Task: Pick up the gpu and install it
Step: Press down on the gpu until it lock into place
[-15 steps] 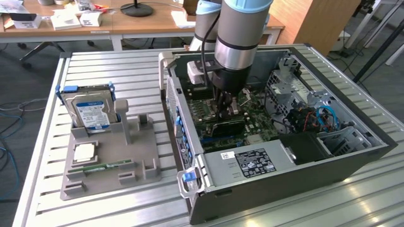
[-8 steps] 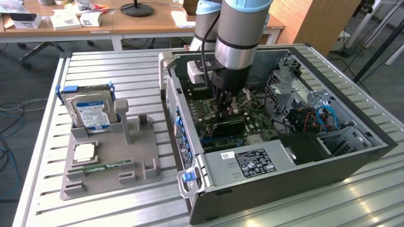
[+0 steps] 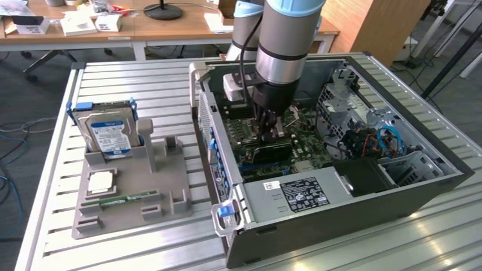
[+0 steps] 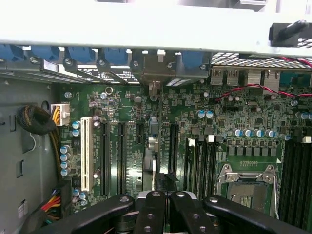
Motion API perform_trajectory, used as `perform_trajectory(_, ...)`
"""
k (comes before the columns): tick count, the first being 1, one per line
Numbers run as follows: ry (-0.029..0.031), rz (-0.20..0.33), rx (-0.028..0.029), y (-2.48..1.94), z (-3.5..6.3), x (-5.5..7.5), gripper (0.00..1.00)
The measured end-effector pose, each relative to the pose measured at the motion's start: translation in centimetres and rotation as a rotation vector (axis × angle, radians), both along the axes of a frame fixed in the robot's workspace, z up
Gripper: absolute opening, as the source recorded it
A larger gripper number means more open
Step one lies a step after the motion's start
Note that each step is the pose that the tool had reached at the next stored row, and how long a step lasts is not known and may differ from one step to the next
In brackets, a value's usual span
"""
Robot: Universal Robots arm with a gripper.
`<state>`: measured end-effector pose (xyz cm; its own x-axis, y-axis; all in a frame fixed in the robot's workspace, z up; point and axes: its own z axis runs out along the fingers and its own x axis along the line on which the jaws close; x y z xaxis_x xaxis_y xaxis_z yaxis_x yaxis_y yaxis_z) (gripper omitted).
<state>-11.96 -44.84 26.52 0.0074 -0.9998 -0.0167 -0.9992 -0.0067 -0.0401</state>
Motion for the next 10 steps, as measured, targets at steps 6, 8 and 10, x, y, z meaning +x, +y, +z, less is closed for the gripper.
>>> perform_trajectory(6,0.0003,0.0,-0.0005,0.0,-0.32,-0.03,0.1)
perform_trajectory(8,0.0001,0.0,0.0,0.0,-0.35,-0.03,0.1)
perform_trajectory(10,0.0003,0.0,-0.0007,0.0,-0.43,-0.03,0.1)
